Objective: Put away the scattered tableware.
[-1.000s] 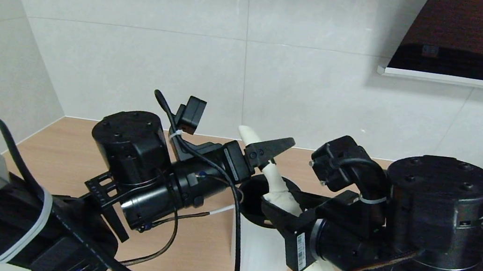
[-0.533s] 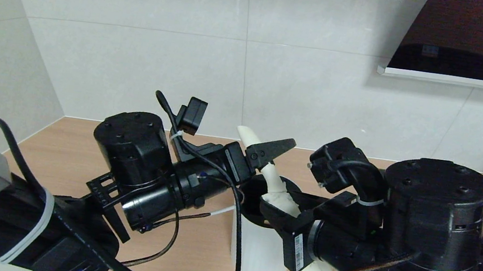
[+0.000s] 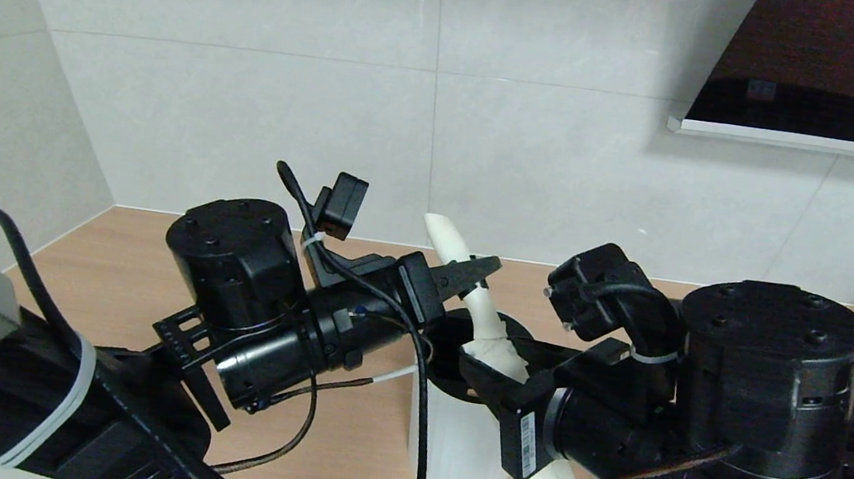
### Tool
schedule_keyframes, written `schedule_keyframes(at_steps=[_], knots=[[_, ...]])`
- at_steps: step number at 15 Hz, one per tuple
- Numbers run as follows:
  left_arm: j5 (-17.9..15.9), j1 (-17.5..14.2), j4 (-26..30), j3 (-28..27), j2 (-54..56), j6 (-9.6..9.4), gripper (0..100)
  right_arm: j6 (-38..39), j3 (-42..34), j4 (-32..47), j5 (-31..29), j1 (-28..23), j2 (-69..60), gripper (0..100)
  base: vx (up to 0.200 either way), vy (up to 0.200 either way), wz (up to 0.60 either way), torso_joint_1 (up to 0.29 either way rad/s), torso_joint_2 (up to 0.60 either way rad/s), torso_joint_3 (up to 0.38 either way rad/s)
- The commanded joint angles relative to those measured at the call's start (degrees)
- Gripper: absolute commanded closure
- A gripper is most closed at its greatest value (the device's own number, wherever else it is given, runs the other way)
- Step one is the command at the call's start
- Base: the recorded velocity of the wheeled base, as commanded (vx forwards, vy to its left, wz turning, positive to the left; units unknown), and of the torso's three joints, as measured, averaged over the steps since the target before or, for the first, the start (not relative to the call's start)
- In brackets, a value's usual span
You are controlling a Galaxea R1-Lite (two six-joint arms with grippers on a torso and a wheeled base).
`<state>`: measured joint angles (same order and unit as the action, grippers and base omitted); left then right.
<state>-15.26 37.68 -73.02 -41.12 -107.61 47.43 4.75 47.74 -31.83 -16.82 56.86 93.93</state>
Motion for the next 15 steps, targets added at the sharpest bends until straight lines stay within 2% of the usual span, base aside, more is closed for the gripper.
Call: schedule_keyframes(at_steps=[1, 8, 9, 13, 14, 15], knots=[[-0.03, -0.06, 0.07, -0.01, 0.12, 0.03, 100, -0.01, -0.10, -0.25, -0.05, 0.10, 0.20, 100, 0.000, 0.000, 0.00, 0.000, 0.00, 0.000], [-0.03, 0.02, 0.07, -0.10, 1.35, 0.03, 100, -0.01, -0.10, -0.34, -0.05, 0.10, 0.82, 100, 0.000, 0.000, 0.00, 0.000, 0.00, 0.000], [-0.03, 0.02, 0.07, -0.10, 1.52, 0.03, 100, -0.01, -0.10, -0.34, -0.14, 0.01, 0.82, 0, 0.000, 0.000, 0.00, 0.000, 0.00, 0.000], [-0.47, 0.02, 0.16, 0.16, 5.48, -0.15, 100, -0.10, -0.72, -0.34, -0.05, 0.10, -1.82, 0, 0.000, 0.000, 0.00, 0.000, 0.00, 0.000], [-0.47, -0.06, 0.16, 0.07, 6.36, -0.76, 100, -0.27, -0.98, -0.34, -0.05, 0.10, -3.40, 0, 0.000, 0.000, 0.00, 0.000, 0.00, 0.000], [-0.47, -0.33, 0.16, 0.07, 7.06, -2.79, 100, -0.45, -1.42, -0.34, -0.05, -0.26, -5.42, 0, 0.000, 0.000, 0.00, 0.000, 0.00, 0.000]])
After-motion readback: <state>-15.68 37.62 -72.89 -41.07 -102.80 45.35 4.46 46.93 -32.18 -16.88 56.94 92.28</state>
